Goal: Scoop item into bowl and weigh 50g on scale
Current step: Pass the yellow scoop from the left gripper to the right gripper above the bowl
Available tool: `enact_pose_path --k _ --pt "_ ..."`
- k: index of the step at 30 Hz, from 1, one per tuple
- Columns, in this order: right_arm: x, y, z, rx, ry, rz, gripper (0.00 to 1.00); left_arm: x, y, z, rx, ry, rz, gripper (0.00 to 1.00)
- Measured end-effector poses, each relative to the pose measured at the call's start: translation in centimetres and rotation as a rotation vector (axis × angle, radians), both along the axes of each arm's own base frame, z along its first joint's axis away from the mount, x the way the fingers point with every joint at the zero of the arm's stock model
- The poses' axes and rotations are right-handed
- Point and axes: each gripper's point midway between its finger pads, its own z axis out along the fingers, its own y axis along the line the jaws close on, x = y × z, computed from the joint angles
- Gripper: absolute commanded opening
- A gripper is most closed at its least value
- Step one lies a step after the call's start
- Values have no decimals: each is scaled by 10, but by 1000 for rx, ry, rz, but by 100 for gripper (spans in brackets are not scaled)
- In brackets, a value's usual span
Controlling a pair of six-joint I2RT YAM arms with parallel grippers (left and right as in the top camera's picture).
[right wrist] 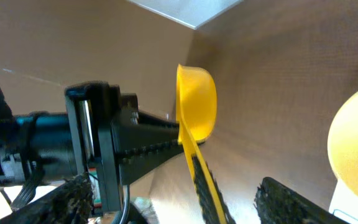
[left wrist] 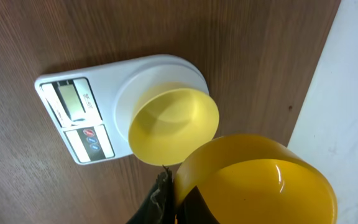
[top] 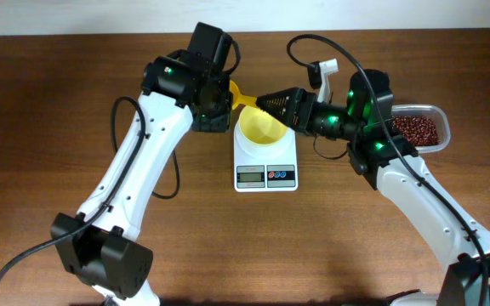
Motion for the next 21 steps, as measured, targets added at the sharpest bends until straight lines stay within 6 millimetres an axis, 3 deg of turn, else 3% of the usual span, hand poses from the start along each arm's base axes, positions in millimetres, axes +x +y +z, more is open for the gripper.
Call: enact_pose_path --k 8,12,14,16,21 --pt "6 17 1 -22 -26 -78 63 2 -26 6 -55 -34 11 0" --pt "9 15 0 -30 -26 -107 62 2 -26 6 -64 -29 31 0" --pt "13 13 -1 -36 -28 -131 51 2 -26 6 -64 -28 32 0" --pt "16 11 -2 -39 -26 -150 50 2 -26 6 -64 -28 32 0" --pt "21 8 -3 -51 -34 -184 34 2 -26 6 -65 -28 35 0"
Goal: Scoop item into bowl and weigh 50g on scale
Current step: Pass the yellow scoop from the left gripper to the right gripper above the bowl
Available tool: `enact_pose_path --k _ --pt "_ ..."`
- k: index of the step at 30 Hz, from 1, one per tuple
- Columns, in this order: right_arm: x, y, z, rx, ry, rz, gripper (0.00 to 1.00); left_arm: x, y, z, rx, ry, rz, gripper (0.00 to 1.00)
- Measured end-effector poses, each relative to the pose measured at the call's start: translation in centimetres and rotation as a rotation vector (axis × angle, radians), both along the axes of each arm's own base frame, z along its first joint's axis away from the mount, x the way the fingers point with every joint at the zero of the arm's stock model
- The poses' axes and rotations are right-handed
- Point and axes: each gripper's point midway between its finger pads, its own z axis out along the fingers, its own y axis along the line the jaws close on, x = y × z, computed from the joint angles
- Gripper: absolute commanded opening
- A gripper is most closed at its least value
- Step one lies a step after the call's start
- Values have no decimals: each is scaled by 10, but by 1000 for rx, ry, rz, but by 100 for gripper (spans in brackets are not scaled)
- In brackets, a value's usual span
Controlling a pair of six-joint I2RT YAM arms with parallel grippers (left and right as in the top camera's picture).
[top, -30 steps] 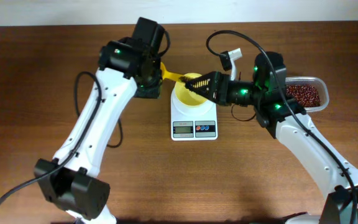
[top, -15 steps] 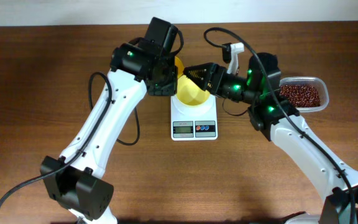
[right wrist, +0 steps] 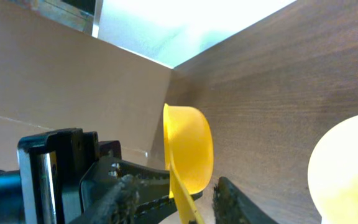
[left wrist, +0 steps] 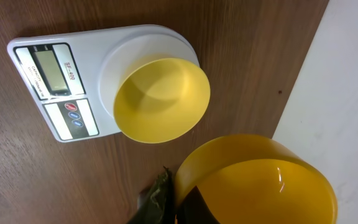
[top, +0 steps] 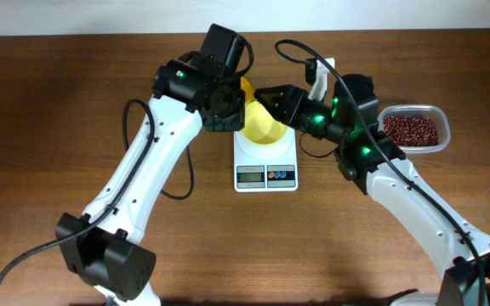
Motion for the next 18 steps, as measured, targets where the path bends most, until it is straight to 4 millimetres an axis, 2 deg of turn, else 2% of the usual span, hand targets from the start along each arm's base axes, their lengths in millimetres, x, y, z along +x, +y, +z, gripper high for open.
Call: enact_pose_path --k 2,4,8,11,12,13,14,15,16,18 --pt "1 -1 0 -2 -1 -7 31 0 0 0 0 0 0 0" --pt "1 -1 0 -2 -1 -9 20 0 -1 0 -4 2 -2 0" --pt "3 -2 -1 -5 1 -19 5 -1 -1 0 -6 3 -3 0" --pt "3 -2 0 -4 -3 -18 4 -1 -1 0 -7 4 1 1" --pt "3 -2 0 -4 -2 -18 4 -1 -1 0 -7 4 0 29" --pt "3 -2 0 -4 -2 -18 4 -1 -1 0 -8 4 0 49" --pt "3 -2 0 -3 -4 -18 4 -1 -1 0 -8 5 -2 68" --pt "3 -2 0 -3 -3 -19 4 -1 -2 0 -13 6 4 81" --pt "3 -2 -1 -6 1 -19 4 -1 -2 0 -14 7 6 99" --pt "2 -2 -3 -9 10 -19 4 -1 -2 0 -15 8 7 99"
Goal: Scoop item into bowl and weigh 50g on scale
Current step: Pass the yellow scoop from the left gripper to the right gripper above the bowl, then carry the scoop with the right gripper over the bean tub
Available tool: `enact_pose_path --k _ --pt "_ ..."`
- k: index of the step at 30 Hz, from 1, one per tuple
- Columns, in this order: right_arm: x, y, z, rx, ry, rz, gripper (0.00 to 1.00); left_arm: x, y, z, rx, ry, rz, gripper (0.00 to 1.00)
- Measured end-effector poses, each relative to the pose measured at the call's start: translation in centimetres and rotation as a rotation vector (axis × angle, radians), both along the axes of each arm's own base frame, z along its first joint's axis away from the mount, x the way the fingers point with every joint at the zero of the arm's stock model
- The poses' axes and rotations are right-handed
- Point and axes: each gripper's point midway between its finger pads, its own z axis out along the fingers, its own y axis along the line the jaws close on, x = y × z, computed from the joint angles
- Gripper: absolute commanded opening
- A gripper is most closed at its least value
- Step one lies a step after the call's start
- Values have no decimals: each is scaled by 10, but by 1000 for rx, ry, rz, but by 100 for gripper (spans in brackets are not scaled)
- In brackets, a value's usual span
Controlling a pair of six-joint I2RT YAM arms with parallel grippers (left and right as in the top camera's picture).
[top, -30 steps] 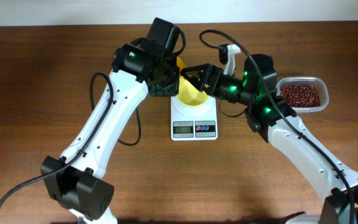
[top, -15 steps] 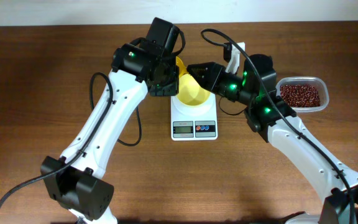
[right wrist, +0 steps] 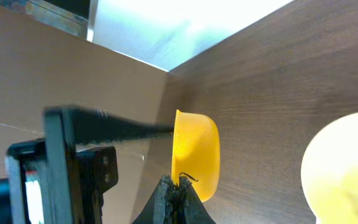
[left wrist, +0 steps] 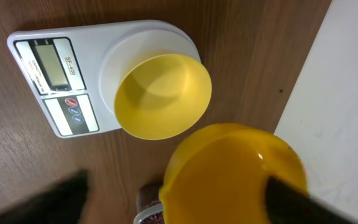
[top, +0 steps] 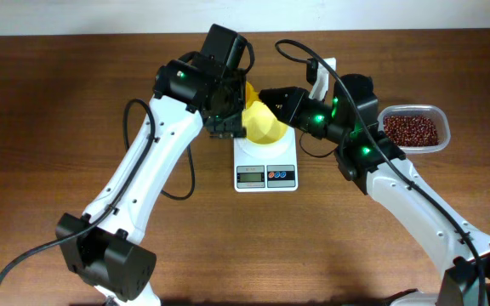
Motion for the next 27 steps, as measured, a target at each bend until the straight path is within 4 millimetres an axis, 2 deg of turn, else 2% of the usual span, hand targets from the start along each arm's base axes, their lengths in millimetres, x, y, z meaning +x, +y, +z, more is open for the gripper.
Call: enact_pose_path --k 5,14,20,22,24,27 --pt "-3 -3 -16 -31 70 -10 4 -4 2 -2 8 16 0 99" --pt "0 -6 -18 -42 72 -36 4 -13 6 -7 35 55 -18 99" --pt "5 -14 -23 -81 56 -65 4 -14 7 -7 110 9 -206 99" --pt "11 -25 -24 -91 48 -88 4 -13 8 -7 141 -11 -280 99" --pt "16 -34 -24 -102 34 -106 4 -11 14 -4 164 -34 -336 99" --pt "20 -43 -25 -129 13 -117 4 -8 32 13 203 -100 -403 99"
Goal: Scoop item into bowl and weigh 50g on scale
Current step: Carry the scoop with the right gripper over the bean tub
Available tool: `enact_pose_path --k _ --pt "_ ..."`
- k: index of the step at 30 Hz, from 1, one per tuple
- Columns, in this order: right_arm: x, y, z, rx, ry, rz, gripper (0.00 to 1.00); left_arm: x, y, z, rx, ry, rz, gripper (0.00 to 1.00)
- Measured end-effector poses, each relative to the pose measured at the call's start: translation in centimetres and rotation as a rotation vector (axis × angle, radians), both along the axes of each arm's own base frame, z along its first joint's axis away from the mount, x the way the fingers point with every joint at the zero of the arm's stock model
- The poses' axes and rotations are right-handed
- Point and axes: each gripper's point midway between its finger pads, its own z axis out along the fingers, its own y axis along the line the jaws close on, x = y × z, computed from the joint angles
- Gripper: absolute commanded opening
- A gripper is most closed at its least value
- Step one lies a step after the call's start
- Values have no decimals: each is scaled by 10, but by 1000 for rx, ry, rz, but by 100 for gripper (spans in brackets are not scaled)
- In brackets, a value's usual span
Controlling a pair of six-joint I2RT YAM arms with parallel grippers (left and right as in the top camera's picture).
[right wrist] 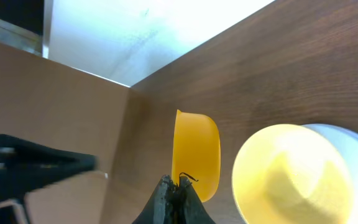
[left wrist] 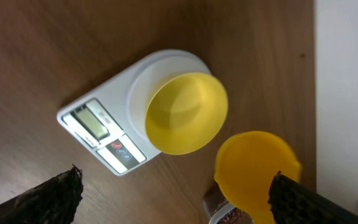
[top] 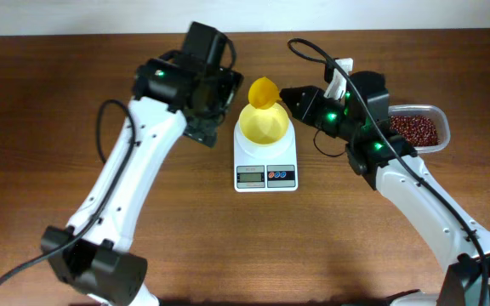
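Observation:
A yellow scoop [top: 262, 90] hangs just beyond the far rim of the yellow bowl [top: 264, 125], which sits on the white scale [top: 264, 158]. My right gripper [top: 291, 102] is shut on the scoop's handle; in the right wrist view the scoop [right wrist: 196, 155] stands on edge above the closed fingertips [right wrist: 178, 186], left of the bowl [right wrist: 284, 171]. My left gripper [top: 213, 112] is open and empty to the left of the scale. In its wrist view its fingers [left wrist: 48, 196] frame the bowl [left wrist: 185, 112] and scoop [left wrist: 257, 165].
A clear tub of red beans [top: 412, 129] stands at the right, beside my right arm. The scale's display and buttons [top: 265, 176] face the front. The table's far edge meets a white surface [left wrist: 347, 93].
My left gripper, open beside the scoop, has drawn back to the left and away from it. The right gripper stays shut on the scoop's handle, a little further right.
At first my left gripper held the scoop behind the scale, with the open right gripper around its handle. Then the right jaws stood closer on the handle. Then the right was shut on it and the left open. Now only the right holds it.

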Motion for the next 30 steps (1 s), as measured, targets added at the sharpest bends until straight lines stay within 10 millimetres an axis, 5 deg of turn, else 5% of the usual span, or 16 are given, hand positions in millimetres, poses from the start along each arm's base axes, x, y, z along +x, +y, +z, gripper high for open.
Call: enact_pose_path --k 8,13,14,18,23,28,30 --pt "-7 -19 -26 -219 56 -9 4 1 10 10 107 -86 -236 99" --pt "0 -43 48 -432 -95 -49 4 -7 12 6 132 -62 -280 99" --pt "0 -50 76 -457 -153 -84 4 -8 13 6 134 -57 -282 99" --pt "-4 -94 84 -685 -113 -216 4 -13 30 1 219 -24 -256 99" --pt "-19 -160 68 -998 12 -414 4 -14 49 -1 322 -9 -219 99" --pt "-29 -198 69 -1140 72 -538 4 -18 55 -2 355 7 -229 99" --pt "-31 -228 68 -1154 124 -610 4 -16 54 -1 383 -8 -298 96"
